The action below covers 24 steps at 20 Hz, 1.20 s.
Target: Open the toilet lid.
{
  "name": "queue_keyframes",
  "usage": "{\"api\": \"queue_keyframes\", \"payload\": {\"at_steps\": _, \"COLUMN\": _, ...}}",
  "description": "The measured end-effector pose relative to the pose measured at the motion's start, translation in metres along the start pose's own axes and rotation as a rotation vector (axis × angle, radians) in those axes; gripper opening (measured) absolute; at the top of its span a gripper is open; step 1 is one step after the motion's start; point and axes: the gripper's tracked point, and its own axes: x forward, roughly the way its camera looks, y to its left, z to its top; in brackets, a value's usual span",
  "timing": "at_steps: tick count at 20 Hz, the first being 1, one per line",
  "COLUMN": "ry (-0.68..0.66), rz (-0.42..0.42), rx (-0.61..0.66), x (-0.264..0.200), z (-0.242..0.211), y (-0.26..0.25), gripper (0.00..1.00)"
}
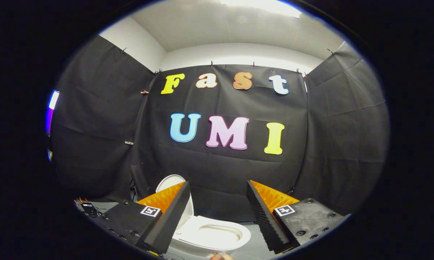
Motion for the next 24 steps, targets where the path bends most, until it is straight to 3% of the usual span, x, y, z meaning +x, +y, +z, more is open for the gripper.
{"api": "queue_keyframes", "payload": {"at_steps": 6, "ry": -0.077, "rz": -0.043, "rx": 0.016, "x": -0.031, "z": 0.029, "y": -0.043, "gripper": 0.98}}
{"api": "queue_keyframes", "payload": {"at_steps": 13, "ry": -0.079, "rz": -0.068, "rx": 0.096, "x": -0.039, "z": 0.029, "y": -0.073, "gripper": 0.98}}
{"api": "queue_keyframes", "payload": {"at_steps": 24, "ry": -0.063, "rz": -0.009, "rx": 0.107, "x": -0.041, "z": 0.028, "y": -0.058, "gripper": 0.99}}
